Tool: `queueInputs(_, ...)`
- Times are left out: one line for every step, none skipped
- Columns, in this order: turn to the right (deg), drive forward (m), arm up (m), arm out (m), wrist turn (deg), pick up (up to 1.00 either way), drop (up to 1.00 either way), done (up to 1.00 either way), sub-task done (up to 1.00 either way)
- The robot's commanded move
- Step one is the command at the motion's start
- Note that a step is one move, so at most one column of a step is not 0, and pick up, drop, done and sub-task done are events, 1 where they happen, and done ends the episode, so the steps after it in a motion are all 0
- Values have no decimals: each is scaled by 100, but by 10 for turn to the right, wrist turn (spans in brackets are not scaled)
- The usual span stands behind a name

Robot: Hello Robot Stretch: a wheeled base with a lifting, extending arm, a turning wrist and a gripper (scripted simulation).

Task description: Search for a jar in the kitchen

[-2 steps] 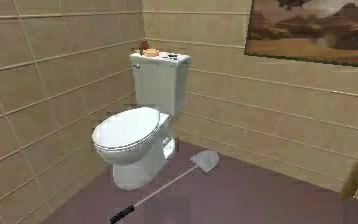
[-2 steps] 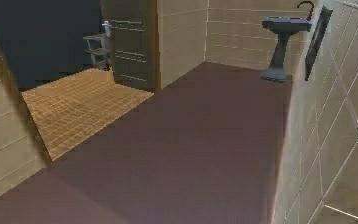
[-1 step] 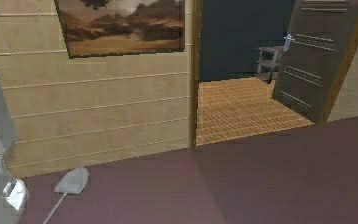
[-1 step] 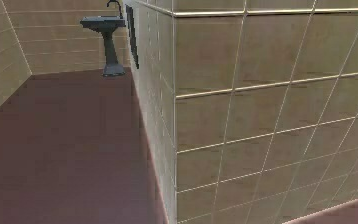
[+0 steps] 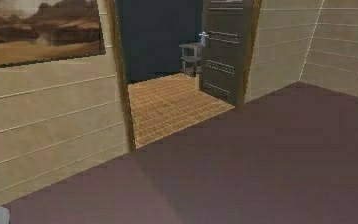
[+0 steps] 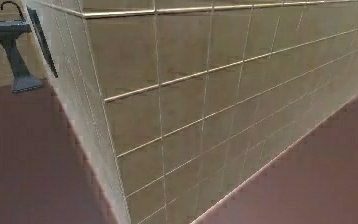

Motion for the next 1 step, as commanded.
queueInputs(30,0,0,0,0,0,0,0,0)
